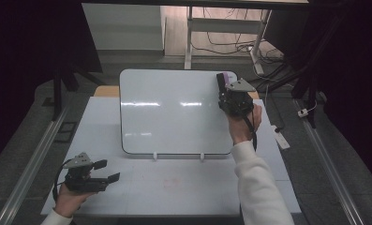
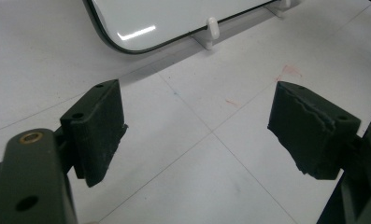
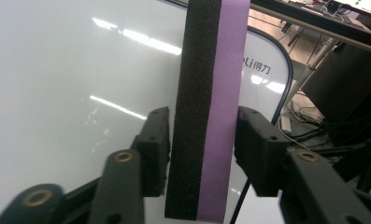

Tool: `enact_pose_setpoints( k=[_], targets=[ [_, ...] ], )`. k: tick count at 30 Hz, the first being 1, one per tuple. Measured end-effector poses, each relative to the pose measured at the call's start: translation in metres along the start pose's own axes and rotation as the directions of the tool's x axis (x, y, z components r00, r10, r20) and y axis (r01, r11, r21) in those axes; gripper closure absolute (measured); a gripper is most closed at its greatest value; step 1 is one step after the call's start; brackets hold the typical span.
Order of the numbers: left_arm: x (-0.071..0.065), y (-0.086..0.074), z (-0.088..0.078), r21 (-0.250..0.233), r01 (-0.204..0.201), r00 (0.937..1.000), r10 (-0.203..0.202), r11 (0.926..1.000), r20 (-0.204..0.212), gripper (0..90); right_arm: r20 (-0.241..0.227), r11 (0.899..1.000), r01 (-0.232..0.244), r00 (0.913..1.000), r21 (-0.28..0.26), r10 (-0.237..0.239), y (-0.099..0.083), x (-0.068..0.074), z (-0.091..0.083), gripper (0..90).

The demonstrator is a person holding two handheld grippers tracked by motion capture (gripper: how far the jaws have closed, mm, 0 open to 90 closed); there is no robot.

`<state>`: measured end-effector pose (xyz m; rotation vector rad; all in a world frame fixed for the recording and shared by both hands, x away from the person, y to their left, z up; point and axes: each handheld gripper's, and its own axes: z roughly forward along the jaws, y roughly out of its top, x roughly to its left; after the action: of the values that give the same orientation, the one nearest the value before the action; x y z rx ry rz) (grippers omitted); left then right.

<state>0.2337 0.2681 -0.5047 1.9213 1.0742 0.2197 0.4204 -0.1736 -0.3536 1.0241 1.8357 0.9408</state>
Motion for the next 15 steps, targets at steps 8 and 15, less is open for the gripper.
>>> enact_pose_setpoints(
  k=[8,15],
  targets=[
    [0.002,-0.001,-0.001,-0.002,0.001,1.0000,-0.001,1.0000,-0.004,19.2,-0.099,0.999,-0.025,0.9949,-0.047,0.021,-0.021,-0.006,-0.026,46.5],
    [0.003,-0.001,0.002,0.002,-0.002,1.0000,0.002,1.0000,-0.006,19.2,-0.226,0.998,-0.049,0.9732,-0.028,0.041,-0.074,-0.013,-0.052,43.4]
  ],
)
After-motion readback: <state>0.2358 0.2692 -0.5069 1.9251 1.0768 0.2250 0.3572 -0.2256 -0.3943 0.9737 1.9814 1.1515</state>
